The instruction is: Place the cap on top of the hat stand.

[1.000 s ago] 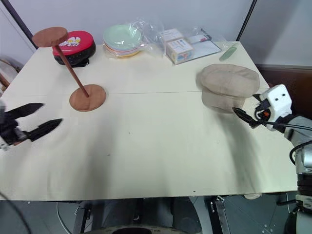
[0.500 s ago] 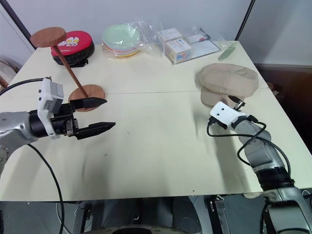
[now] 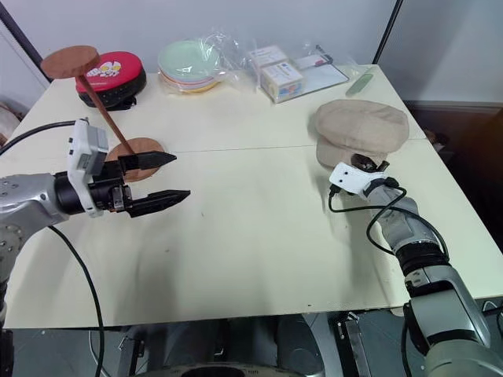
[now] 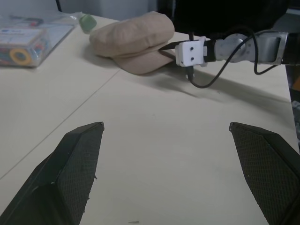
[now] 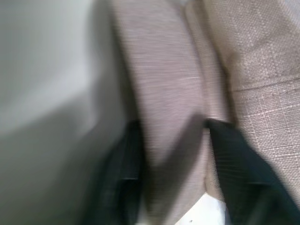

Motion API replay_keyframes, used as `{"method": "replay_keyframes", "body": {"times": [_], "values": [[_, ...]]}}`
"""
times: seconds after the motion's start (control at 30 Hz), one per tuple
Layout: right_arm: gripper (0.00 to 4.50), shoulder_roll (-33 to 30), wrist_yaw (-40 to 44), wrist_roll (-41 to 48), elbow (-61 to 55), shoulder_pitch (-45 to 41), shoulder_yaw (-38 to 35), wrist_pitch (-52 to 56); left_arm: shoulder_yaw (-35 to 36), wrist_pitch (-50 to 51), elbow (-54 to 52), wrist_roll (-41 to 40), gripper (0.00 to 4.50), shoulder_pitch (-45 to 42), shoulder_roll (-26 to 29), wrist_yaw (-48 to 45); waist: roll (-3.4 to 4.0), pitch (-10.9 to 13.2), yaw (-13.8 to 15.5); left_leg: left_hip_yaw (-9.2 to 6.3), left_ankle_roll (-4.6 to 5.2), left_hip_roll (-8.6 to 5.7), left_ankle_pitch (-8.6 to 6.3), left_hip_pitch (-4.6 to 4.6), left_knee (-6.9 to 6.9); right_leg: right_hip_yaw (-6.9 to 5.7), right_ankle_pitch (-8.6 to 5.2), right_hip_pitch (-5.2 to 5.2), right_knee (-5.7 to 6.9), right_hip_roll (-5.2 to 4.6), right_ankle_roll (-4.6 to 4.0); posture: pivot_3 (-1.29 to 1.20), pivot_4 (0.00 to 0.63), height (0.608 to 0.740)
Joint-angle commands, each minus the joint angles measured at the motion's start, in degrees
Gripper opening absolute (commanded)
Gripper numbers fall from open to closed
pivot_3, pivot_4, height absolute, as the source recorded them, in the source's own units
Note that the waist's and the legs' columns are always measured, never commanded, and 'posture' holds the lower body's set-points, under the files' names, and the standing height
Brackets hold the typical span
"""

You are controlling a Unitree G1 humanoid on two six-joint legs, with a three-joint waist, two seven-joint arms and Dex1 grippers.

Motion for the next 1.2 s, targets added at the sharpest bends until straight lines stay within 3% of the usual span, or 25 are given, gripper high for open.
{"method": "replay_keyframes", "body": {"times": [0.03, 0.23, 0.33, 0.53, 0.7, 0.87, 1.2], "values": [[0.05, 0.14, 0.49, -0.03, 0.72, -0.53, -0.04, -1.11, 1.07, -0.49, -1.26, -0.49, 4.5, -0.7, -0.18, 0.69, -0.01, -0.01, -0.04, 0.0, 0.0, 0.0, 0.0, 0.01, 0.0, 0.0, 0.0, 0.0, 0.0, 0.01, 0.0, 0.0, 0.15, 0.74], [0.05, 1.18, 0.03, 1.24, -3.29, -1.76, -1.92, -0.03, 4.62, 0.12, -2.12, -1.13, 4.5, 1.41, 0.06, 3.18, -0.05, -0.03, -0.15, -0.01, 0.0, 0.0, 0.0, 0.02, 0.0, 0.01, 0.0, 0.02, 0.02, 0.01, 0.0, 0.0, 0.15, 0.74], [0.05, 1.51, 0.82, 1.77, -9.48, -4.46, -2.56, -0.75, 11.2, 1.68, -2.41, -3.84, 4.5, 3.86, -0.47, 7.07, -0.04, 0.0, -0.57, 0.0, 0.0, 0.02, 0.0, 0.02, -0.02, 0.03, 0.0, -0.06, 0.07, 0.02, 0.01, 0.0, 0.15, 0.74], [0.05, 8.46, 4.94, 5.02, -20.55, -19.9, -1.46, -7.29, 32.57, 4.63, -3.61, -9.12, 4.5, 13.57, -1.54, 15.51, -0.02, 0.31, -2.15, 0.13, -0.01, 0.26, 0.0, -0.03, -0.1, 0.45, 0.01, -0.53, 0.4, 0.18, 0.02, 0.0, 0.15, 0.74], [0.05, 19.13, 5.76, 7.16, -13.58, -34.25, 1.32, -13.97, 46.29, 6.21, -1.65, -13.52, 4.5, 18.15, -0.69, 18.57, -0.25, 0.43, -1.44, 0.09, -0.02, 0.51, 0.0, -0.04, -0.14, 0.42, 0.0, -0.55, 0.4, 0.31, -0.01, 0.0, 0.15, 0.74], [0.05, 29.57, 6.08, 10.01, -3.46, -43.74, 2.32, -19.64, 53.25, 5.85, -0.52, -13.85, 4.5, 22.71, 0.2, 18.76, -0.65, 0.42, -1.17, 0.09, -0.1, 0.34, 0.04, -0.04, -0.09, 0.35, 0.01, -0.47, 0.37, 0.02, -0.03, 0.0, 0.15, 0.74], [0.05, 39.42, 11.27, 9.63, 4.52, -41.8, 7.67, -24.55, 59.03, 3.03, 0.36, -13.17, 4.5, 29.5, -1.01, 16.34, -0.88, 0.4, -1.48, 0.07, -0.16, 0.36, 0.05, -0.05, -0.2, 0.29, 0.03, -0.49, 0.26, -0.07, -0.09, 0.0, 0.15, 0.74]]}}
